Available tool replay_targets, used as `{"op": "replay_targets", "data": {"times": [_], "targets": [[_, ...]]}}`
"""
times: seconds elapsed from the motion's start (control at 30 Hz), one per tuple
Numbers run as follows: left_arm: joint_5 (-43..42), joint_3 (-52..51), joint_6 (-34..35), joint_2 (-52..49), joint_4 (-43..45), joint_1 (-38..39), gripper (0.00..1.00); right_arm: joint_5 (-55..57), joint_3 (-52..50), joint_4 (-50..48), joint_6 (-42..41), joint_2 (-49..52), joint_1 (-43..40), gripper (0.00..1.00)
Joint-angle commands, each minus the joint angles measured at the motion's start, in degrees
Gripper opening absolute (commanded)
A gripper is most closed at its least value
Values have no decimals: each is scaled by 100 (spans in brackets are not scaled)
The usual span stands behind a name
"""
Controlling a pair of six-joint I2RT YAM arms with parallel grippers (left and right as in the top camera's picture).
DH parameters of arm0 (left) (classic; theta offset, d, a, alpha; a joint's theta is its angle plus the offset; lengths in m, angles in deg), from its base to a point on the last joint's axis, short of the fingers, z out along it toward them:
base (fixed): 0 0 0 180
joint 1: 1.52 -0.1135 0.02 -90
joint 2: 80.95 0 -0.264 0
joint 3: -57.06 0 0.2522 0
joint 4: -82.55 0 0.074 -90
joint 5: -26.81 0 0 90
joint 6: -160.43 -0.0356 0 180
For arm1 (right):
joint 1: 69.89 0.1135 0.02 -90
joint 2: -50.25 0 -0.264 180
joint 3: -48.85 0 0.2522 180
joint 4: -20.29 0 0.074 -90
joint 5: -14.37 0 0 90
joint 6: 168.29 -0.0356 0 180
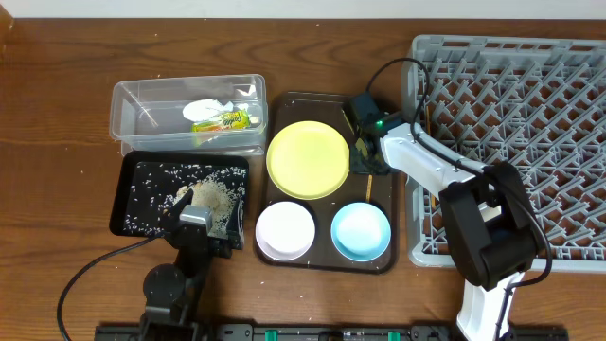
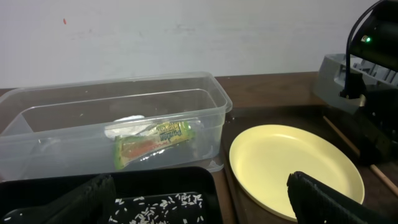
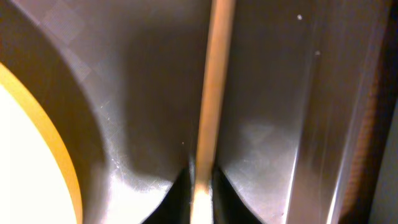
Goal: Sort waste into correct bins and load items into the dishwasher rack
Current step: 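Grasp second chopstick with right gripper and place it in rack, then reach right gripper to yellow plate edge and grasp it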
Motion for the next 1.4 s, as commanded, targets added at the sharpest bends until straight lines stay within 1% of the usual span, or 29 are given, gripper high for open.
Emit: {"op": "replay_targets", "data": {"times": [0.0, 0.13, 0.27, 0.37, 0.47, 0.53, 0.6, 0.73, 0.77, 0.8, 0.87, 0.9, 1.0, 1.07, 1.17, 1.27, 1.37], "targets": [[-63, -153, -76, 35, -81, -24, 91, -114, 4, 74, -87, 131, -31, 2], [-63, -153, -76, 35, -83, -24, 91, -111, 9, 116, 68, -302, -66, 1], [-63, -153, -76, 35, -83, -24, 91, -111, 9, 177, 450, -1130, -251, 1], [-63, -153, -76, 35, -83, -24, 91, -114, 9, 164, 890, -1840, -560, 1], [-63, -153, -76, 35, -81, -24, 91, -116, 9, 203, 1554, -2376, -994, 1], [-61, -153, -76, 35, -83, -24, 91, -116, 9, 315, 1843, -2559, -1305, 1], [-63, -153, -76, 35, -83, -24, 91, -195, 9, 505, 1915, -2581, -1576, 1], [-63, -153, -76, 35, -83, -24, 91, -389, -94, 841, 1974, -2339, -1821, 1], [-63, -153, -76, 35, -83, -24, 91, -389, -125, 892, 1982, -2247, -1821, 4], [-63, -153, -76, 35, -83, -24, 91, -407, -133, 927, 2057, -2164, -1805, 11], [-63, -153, -76, 35, -81, -24, 91, -411, -131, 968, 2221, -2039, -1744, 32], [-63, -153, -76, 35, -83, -24, 91, -415, -131, 977, 2229, -2035, -1696, 35], [-63, -153, -76, 35, -83, -24, 91, -737, -76, 938, 2227, -2201, -1486, 39], [-63, -153, -76, 35, -83, -24, 91, -1303, -57, 728, 2223, -2387, -1266, 43], [-63, -153, -76, 35, -83, -24, 91, -1738, -57, 393, 1952, -2540, -844, 49], [-63, -153, -76, 35, -81, -24, 91, -1631, -59, 157, 1637, -2457, -382, 51], [-63, -153, -76, 35, -83, -24, 91, -1010, -59, 4, 1274, -2173, 52, 51]]}}
